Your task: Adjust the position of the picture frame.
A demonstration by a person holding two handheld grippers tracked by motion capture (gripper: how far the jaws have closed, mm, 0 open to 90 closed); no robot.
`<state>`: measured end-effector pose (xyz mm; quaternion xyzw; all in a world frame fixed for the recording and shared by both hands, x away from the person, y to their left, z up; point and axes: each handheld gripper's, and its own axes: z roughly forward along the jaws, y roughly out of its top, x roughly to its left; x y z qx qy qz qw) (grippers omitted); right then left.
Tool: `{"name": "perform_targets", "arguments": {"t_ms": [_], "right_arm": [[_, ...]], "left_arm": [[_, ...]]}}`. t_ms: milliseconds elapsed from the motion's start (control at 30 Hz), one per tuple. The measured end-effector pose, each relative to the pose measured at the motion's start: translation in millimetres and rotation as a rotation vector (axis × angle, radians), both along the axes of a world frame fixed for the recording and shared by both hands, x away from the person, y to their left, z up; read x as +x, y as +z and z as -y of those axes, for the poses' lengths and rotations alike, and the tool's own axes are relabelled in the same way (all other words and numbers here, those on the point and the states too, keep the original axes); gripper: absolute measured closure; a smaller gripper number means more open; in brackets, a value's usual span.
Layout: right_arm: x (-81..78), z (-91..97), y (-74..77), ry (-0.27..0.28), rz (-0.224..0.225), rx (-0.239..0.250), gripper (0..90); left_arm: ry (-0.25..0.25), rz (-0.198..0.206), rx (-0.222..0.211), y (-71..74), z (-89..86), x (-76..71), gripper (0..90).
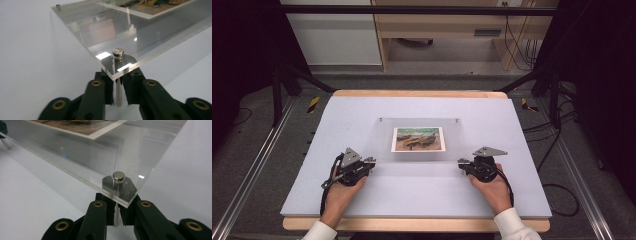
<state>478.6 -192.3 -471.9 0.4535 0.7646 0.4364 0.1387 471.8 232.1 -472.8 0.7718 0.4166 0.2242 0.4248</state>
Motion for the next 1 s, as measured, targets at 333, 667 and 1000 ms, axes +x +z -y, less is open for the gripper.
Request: {"name": "perform_targets", "arguments": {"t_ms": [333, 667, 1000], "right_arm": [[-8.9, 13.1, 6.9, -0.019, -0.001, 0.046, 38.3], [-12.5, 17.8, 12.3, -0.015, 0.014, 0.061, 20.5], [-17.3, 21.0, 19.5, -0.003, 0.046, 0.077, 13.9]], "left_arm": [[-0.003, -0.046, -0.06, 3.8, -13.2, -4.2, 34.3], [-0.008, -0.009, -0.126, 14.9, -29.2, -6.2, 12.5], [-0.026, 0.018, -0.162, 21.4, -34.2, -9.0, 8.6]]}}
